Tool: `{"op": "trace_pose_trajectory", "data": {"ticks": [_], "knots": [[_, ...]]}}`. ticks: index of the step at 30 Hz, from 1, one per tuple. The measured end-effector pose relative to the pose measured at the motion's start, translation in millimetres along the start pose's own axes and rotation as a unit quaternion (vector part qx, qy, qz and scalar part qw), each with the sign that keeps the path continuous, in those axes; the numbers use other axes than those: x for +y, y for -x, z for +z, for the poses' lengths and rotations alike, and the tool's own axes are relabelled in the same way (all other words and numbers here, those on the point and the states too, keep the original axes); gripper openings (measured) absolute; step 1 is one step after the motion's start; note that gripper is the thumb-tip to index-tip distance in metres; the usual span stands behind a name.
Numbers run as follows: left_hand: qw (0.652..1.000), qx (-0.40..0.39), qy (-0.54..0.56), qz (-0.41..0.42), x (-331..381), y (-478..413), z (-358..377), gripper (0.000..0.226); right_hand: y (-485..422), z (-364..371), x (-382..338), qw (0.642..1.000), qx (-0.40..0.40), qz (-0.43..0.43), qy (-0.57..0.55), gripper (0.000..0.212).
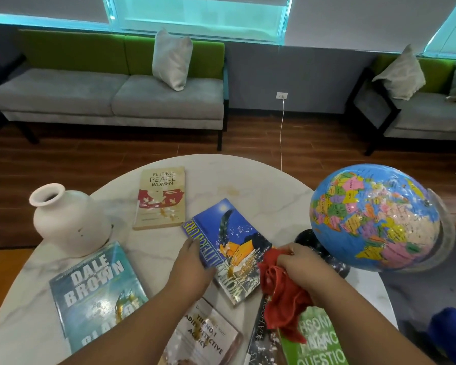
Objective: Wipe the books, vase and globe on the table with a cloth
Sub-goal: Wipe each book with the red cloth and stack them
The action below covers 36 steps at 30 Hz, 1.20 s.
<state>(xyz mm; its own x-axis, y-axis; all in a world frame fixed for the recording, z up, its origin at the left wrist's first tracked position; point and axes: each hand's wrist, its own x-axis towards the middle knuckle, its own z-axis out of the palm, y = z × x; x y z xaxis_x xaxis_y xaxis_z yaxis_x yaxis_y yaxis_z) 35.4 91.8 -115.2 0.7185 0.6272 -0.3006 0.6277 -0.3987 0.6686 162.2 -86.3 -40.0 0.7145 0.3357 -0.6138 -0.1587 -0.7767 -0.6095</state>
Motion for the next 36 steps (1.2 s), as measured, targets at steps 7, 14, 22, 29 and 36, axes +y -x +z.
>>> {"op": "trace_pose_trajectory", "data": {"ticks": [7,14,22,29,36], "knots": [[0.988,-0.033,-0.153,0.004,-1,5,6,0.111,23,6,-23,0.962,0.108,-0.145,0.203,0.03],[0.984,-0.035,-0.173,0.013,-1,1,5,0.108,8,17,-29,0.951,0.188,-0.208,0.134,0.031],[0.986,-0.035,-0.162,0.024,-3,-1,5,0.108,-37,62,-2,0.99,0.092,-0.074,0.078,0.016],[0.985,-0.035,-0.166,0.019,-4,-2,6,0.109,-44,56,-6,0.975,0.044,-0.128,0.176,0.017],[0.984,-0.002,-0.177,0.002,0,1,7,0.083,-52,29,-24,0.973,0.086,0.004,0.213,0.03]]}}
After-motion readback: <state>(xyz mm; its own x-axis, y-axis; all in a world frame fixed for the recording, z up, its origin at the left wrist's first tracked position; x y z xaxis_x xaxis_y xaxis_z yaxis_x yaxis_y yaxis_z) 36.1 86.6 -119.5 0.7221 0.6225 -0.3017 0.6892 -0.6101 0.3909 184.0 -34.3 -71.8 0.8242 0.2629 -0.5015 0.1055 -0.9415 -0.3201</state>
